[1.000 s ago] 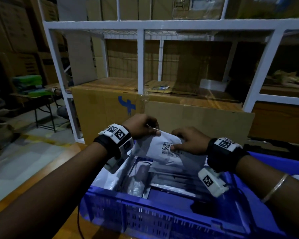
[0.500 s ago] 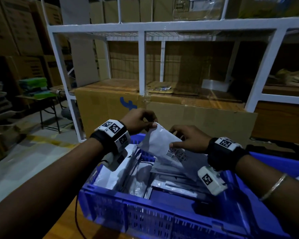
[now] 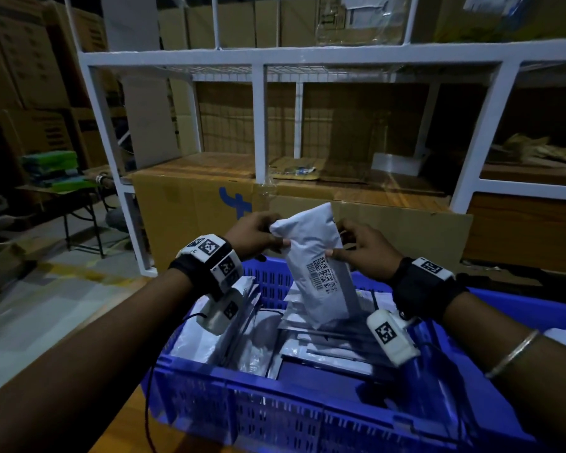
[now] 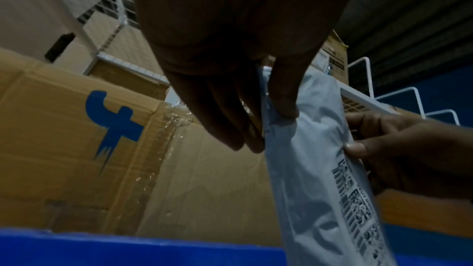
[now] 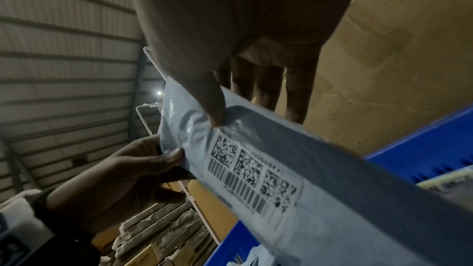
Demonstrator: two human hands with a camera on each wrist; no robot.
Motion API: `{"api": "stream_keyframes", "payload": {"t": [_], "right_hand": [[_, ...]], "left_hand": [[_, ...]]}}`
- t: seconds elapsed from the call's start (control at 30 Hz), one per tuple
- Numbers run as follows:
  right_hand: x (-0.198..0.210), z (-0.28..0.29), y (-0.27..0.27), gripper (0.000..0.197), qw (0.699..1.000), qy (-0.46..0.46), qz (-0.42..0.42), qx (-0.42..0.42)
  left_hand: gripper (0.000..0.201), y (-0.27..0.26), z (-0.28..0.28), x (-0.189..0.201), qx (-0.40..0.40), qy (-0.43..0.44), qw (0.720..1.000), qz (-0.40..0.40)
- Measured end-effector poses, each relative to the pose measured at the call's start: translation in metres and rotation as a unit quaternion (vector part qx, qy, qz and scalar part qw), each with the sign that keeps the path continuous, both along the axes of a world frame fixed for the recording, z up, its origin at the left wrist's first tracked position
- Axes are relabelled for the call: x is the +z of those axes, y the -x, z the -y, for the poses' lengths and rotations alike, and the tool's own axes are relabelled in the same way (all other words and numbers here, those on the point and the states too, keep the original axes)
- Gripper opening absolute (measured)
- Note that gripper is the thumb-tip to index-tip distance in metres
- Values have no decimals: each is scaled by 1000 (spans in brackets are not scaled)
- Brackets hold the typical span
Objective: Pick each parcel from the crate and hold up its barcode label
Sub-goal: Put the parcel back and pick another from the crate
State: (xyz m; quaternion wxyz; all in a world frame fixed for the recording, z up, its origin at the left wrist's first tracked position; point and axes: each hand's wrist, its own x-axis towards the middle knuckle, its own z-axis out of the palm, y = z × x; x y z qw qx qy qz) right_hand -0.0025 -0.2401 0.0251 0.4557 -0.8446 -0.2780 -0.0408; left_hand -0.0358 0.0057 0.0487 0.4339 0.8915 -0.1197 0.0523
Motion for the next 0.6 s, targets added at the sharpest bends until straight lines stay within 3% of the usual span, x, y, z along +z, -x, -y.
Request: {"api": "stream_keyframes", "payload": {"t": [0.13,0.3,0.37,0.5,0.6], "right_hand": [[7,-2,5,37,999,-52,2,-1],[20,-4,2,47,995,-89,5,-36],[21,-3,2,39,991,-129,-12,-38],[23,-2,10,27,972,-222,-66,-27],[21,-1,11,26,974,-214,-65,-20]], "left_hand": [[18,0,8,9,-25,-46,999,8],[41,1,19,7,0,18,999,31],[44,1,18,4,5,37,999,13],[40,-1,18,-12,-46,-27,998,-44],[39,-1,19,-22,-55,-71,995,-48]]}}
